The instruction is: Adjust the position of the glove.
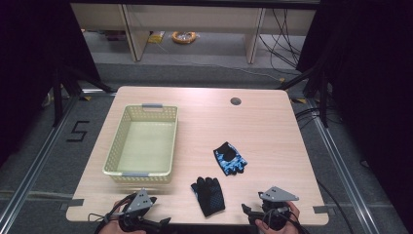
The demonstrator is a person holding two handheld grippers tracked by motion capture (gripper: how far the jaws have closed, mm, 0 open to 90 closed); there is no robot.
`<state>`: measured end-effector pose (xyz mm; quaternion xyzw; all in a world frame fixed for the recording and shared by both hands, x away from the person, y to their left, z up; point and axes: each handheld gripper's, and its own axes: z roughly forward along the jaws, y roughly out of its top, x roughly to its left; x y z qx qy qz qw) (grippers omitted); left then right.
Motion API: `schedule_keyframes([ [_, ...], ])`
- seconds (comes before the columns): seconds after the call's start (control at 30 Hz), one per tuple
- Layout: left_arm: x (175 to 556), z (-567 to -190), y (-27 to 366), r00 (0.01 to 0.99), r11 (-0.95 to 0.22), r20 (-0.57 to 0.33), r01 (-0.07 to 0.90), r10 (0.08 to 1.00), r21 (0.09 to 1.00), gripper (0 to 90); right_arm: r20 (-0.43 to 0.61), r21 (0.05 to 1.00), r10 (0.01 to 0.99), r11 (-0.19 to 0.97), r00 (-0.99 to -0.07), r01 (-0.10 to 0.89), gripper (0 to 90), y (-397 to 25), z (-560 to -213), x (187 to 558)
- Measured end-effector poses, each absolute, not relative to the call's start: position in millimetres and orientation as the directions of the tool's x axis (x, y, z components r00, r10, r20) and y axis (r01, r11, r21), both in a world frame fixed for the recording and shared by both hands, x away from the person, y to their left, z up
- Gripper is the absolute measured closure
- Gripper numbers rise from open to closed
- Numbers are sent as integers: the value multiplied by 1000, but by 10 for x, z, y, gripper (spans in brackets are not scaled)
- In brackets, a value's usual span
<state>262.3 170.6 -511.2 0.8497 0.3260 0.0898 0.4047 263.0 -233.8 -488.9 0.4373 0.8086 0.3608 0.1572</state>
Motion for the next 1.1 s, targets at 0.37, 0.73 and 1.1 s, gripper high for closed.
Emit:
schedule_keyframes([
  [0.37, 2641, -5091, 1661, 780, -469, -96, 464, 618, 751, 158, 79, 715, 829, 340, -554, 611, 267, -2285, -4868, 2602],
  [0.73, 2750, -5038, 1352, 811, -479, -91, 427, 578, 767, 158, 70, 713, 814, 364, -577, 600, 272, -2140, -4841, 2554],
  [1.1, 2915, -4899, 1024, 840, -471, -91, 386, 535, 793, 169, 49, 725, 787, 395, -614, 564, 283, -2011, -4856, 2553],
])
